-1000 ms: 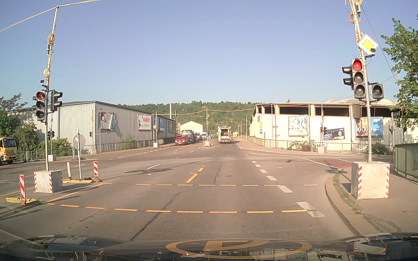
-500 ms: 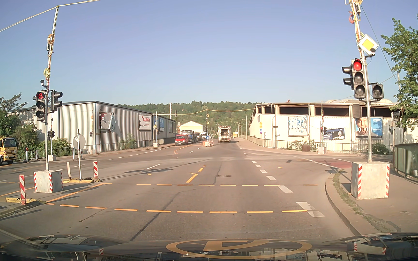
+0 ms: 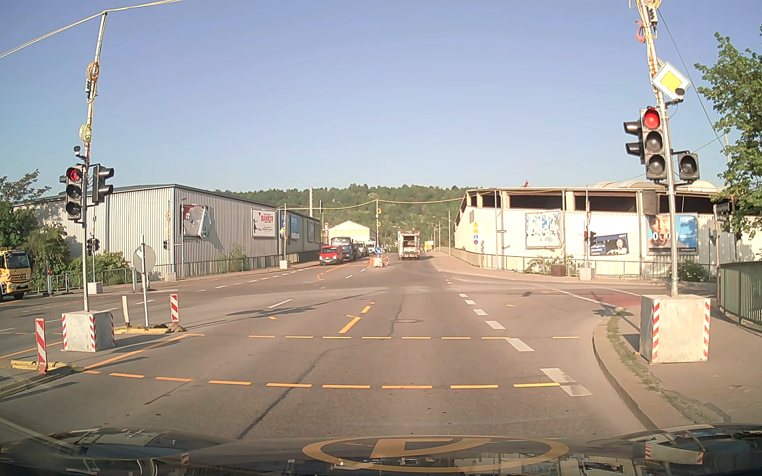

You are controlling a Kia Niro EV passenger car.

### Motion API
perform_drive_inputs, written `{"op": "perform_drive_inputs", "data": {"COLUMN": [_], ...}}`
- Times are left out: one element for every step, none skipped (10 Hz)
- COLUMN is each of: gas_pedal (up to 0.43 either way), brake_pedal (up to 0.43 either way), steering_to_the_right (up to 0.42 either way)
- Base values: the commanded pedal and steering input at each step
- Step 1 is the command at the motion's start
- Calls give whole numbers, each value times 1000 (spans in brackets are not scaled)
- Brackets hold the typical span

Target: Follow the waypoints while adhering to traffic rules and regulations

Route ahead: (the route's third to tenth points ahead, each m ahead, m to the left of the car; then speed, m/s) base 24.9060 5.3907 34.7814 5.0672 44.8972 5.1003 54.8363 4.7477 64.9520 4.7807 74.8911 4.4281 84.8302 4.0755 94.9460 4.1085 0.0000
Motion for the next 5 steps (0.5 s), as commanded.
{"op": "perform_drive_inputs", "data": {"gas_pedal": [0, 0, 0, 0, 0], "brake_pedal": [311, 311, 311, 311, 311], "steering_to_the_right": [-3, -3, -3, -3, -3]}}
